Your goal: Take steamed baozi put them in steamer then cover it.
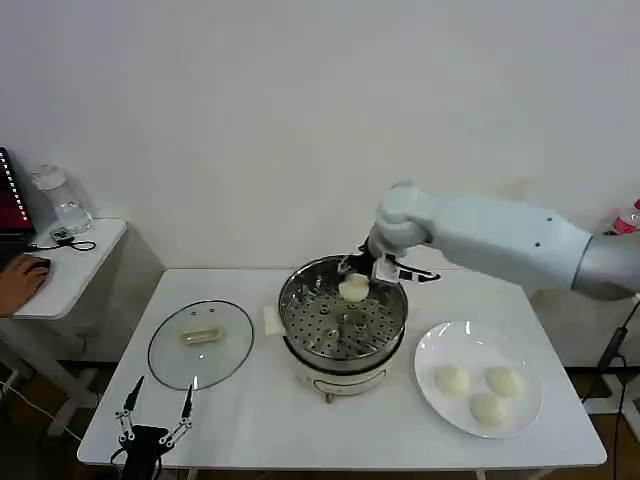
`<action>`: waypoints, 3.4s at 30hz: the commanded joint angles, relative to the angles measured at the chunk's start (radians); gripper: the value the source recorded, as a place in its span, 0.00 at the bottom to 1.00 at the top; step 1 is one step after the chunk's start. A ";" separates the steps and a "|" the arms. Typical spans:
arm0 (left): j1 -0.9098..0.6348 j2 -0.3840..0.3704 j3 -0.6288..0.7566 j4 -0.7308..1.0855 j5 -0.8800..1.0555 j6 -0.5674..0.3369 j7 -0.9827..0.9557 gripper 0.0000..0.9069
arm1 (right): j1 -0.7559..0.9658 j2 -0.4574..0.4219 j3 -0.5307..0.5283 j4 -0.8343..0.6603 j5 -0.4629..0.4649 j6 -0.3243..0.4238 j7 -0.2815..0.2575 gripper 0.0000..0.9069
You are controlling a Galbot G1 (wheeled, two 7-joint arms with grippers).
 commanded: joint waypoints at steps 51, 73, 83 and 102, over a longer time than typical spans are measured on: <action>-0.003 0.018 0.027 -0.021 -0.005 -0.023 0.000 1.00 | 0.316 -0.584 -0.471 0.164 1.026 -0.476 -0.159 1.00; 0.004 -0.003 0.023 -0.064 0.002 -0.014 0.002 1.00 | -0.226 -0.691 -0.090 0.182 0.802 -0.487 -0.045 1.00; 0.013 -0.006 0.021 -0.065 0.014 -0.014 0.001 1.00 | -0.376 -0.660 0.057 0.128 0.763 -0.466 0.060 1.00; 0.015 -0.012 0.018 -0.058 0.019 -0.015 -0.001 1.00 | -0.490 -0.616 0.150 0.070 0.747 -0.467 0.063 0.68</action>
